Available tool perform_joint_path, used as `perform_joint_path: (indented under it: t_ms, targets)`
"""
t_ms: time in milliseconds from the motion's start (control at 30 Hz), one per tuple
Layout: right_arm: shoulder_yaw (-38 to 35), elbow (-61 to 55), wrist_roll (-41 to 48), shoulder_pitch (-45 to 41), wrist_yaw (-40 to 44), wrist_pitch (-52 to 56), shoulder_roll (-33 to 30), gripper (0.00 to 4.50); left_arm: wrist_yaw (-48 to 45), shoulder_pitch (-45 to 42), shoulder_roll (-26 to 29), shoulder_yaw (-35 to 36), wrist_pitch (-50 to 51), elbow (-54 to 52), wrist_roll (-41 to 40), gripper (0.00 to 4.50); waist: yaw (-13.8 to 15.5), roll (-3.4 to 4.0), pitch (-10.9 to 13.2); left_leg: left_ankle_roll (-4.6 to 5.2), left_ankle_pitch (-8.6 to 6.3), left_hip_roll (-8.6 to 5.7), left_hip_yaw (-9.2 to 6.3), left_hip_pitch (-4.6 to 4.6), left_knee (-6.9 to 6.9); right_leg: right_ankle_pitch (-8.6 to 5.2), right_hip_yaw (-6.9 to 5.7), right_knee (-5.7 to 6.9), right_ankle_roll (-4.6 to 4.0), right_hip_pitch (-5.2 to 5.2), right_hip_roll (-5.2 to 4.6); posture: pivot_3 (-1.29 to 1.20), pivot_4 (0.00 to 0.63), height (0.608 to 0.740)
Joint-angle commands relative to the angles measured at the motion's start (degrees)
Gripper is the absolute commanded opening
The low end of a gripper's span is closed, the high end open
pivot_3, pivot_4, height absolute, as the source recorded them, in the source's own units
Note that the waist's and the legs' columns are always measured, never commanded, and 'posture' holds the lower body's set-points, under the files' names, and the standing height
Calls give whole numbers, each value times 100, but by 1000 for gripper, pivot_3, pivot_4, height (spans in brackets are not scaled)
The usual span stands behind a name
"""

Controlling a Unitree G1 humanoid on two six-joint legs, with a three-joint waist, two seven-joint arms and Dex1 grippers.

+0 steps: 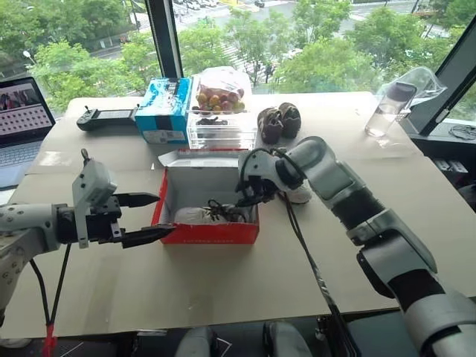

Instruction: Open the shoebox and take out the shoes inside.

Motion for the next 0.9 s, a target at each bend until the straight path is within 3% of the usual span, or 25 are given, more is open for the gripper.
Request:
perform_joint_path:
  t_ms: [33, 267, 567, 900]
  targets:
    - [-61, 274, -156, -335, 174, -213, 101, 2306, 76, 58, -17, 211, -56, -218, -74, 4500, 6, 0, 0, -1, 0, 0, -1, -1, 0, 0, -1, 0, 0, 0, 0, 0, 150, 740]
    - [191, 396, -495, -320, 570, -548, 282, 2306, 171, 144, -79, 251, -59, -283, -92, 4500, -3, 0, 0, -2, 1, 0, -1, 0, 0, 0, -2, 1, -1, -1, 0, 0, 150, 740]
    - [-106, 394, -304, -545, 1089, -329, 463, 2306, 237, 189, -132, 267, -65, -311, -104, 4500, -6, 1, 0, -5, 2, 1, -1, 1, -1, 1, -2, 1, -1, -1, 1, 0, 150, 740]
    - [27, 829, -587, -321, 704, -502, 924, 2306, 278, 225, -134, 312, -43, -347, -143, 4500, -20, 1, 0, -8, 4, 1, -1, 1, -1, 1, -2, 4, -2, -2, 1, 0, 150, 740]
